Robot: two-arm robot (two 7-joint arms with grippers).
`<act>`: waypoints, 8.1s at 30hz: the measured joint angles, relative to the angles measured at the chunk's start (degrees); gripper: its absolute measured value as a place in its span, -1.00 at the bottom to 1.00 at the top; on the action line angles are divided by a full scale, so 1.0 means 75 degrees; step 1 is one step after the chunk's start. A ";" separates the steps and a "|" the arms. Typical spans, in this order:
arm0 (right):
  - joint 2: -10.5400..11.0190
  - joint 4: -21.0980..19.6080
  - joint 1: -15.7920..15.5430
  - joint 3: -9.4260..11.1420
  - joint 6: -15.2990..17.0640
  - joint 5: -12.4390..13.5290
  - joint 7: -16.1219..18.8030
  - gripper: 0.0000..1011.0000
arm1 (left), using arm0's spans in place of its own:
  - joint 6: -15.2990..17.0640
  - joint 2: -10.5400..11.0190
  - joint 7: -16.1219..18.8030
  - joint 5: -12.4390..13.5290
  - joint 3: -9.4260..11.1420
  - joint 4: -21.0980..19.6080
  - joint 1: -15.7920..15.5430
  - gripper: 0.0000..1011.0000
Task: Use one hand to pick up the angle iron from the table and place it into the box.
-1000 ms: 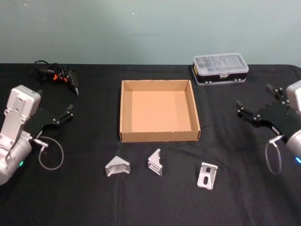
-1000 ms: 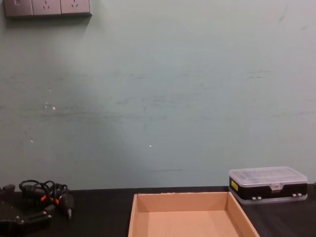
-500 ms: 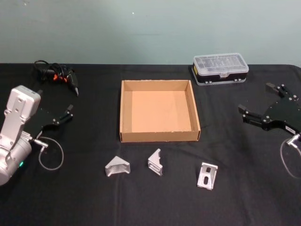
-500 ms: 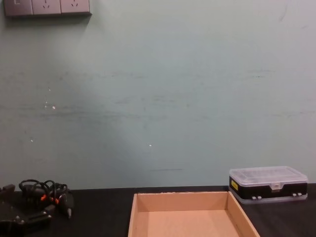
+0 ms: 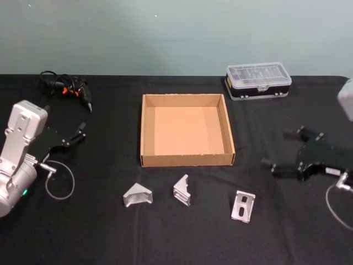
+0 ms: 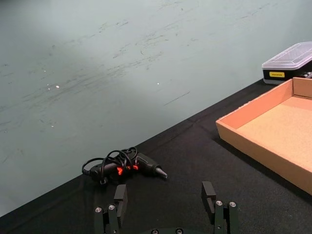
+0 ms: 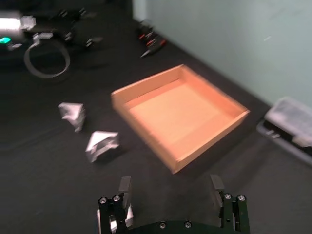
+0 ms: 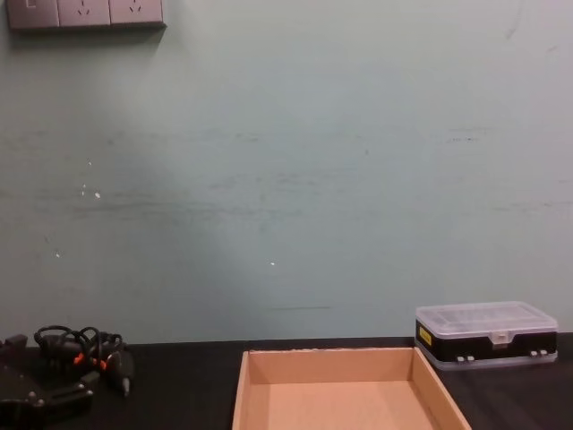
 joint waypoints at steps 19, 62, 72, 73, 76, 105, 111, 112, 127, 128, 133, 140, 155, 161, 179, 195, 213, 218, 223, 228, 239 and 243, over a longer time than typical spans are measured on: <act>0.0123 0.0471 0.0854 -0.1174 0.0894 0.0055 0.0838 0.98 | 0.0000 0.0000 0.0000 0.0000 0.0000 0.0000 0.0000 0.98; -0.0492 0.1329 0.1557 -0.2355 0.0938 -0.0483 0.0979 0.98 | 0.0000 0.0000 0.0000 0.0000 0.0000 0.0000 0.0000 0.98; -0.0496 0.1459 0.1532 -0.2345 0.0797 -0.0514 0.1005 0.98 | 0.0000 0.0000 0.0000 0.0000 0.0000 0.0000 0.0000 0.98; -0.0497 0.1479 0.1539 -0.2356 0.0795 -0.0526 0.1020 0.98 | 0.0000 0.0000 0.0000 0.0000 0.0000 0.0000 0.0000 0.98; -0.0499 0.1533 0.1570 -0.2394 0.0801 -0.0569 0.1072 0.98 | 0.0000 0.0000 0.0000 0.0000 0.0000 0.0000 0.0000 0.98; -0.0659 0.1634 0.1532 -0.2353 0.0789 -0.0619 0.1006 0.98 | 0.0000 -0.0001 0.0000 0.0000 0.0000 0.0000 0.0000 0.98; -0.0667 0.1629 0.1496 -0.2332 0.0692 -0.0639 0.0959 0.98 | 0.0000 0.0000 0.0000 0.0000 0.0000 0.0000 0.0000 0.98; -0.0672 0.1623 0.1488 -0.2319 0.0658 -0.0664 0.0939 0.97 | 0.0000 0.0000 0.0000 0.0000 0.0000 0.0000 0.0000 0.98; -0.0748 0.1420 0.1329 -0.2095 0.0577 -0.0755 0.0696 -0.75 | 0.0000 0.0000 0.0000 -0.0001 0.0000 0.0000 0.0000 0.98; -0.0747 0.1299 0.1271 -0.1998 0.0550 -0.0725 0.0556 -0.75 | -0.0001 0.0000 0.0000 0.0000 0.0000 0.0000 0.0000 0.98; -0.0938 0.0834 0.1031 -0.1601 0.0315 -0.0685 -0.0078 -0.75 | -0.0001 0.0000 0.0000 0.0000 0.0000 0.0000 0.0000 0.98; -0.1240 0.0698 0.0952 -0.1391 0.0141 -0.0775 -0.0333 -0.75 | -0.0001 0.0000 0.0000 0.0000 0.0000 0.0000 0.0000 0.98; -0.2152 0.1341 0.1533 -0.1280 0.0169 -0.1259 -0.0675 -0.75 | 0.0000 0.0000 0.0000 0.0000 0.0000 0.0000 0.0000 0.98; -0.2576 0.1842 0.1900 -0.1391 0.0187 -0.1480 -0.0726 -0.75 | 0.0000 -0.0001 0.0000 0.0000 0.0000 0.0000 0.0000 0.98; -0.3806 0.3956 0.3071 -0.1691 0.0156 -0.2194 -0.0713 -0.75 | 0.0000 0.0000 0.0000 0.0000 0.0000 0.0000 0.0000 0.98; -0.4351 0.5155 0.3677 -0.1866 0.0121 -0.2727 -0.0454 -0.75 | 0.0000 0.0000 0.0000 0.0000 0.0000 0.0000 0.0000 0.98; -0.4495 0.5240 0.3637 -0.1743 0.0056 -0.2939 -0.0416 -0.24 | 0.0001 0.0000 0.0000 0.0000 0.0000 0.0000 0.0000 0.98; -0.4481 0.5121 0.3545 -0.1635 -0.0004 -0.2922 -0.0425 0.12 | 0.0000 0.0000 0.0000 0.0000 0.0000 0.0000 0.0000 0.98; -0.4447 0.4975 0.3421 -0.1512 -0.0040 -0.2873 -0.0484 0.40 | 0.0000 0.0000 0.0000 0.0000 0.0000 0.0000 0.0000 0.98; -0.4388 0.4770 0.3272 -0.1373 -0.0070 -0.2796 -0.0552 0.69 | 0.0000 0.0000 0.0000 0.0000 0.0000 0.0000 0.0000 0.98; -0.4127 0.3610 0.2489 -0.0766 -0.0296 -0.2360 -0.0832 0.98 | 0.0001 0.0000 0.0000 0.0000 0.0000 0.0000 0.0000 0.98; -0.3948 0.3034 0.2120 -0.0579 -0.0304 -0.2153 -0.0850 0.98 | 0.0000 0.0000 0.0000 0.0000 0.0000 0.0000 0.0000 0.98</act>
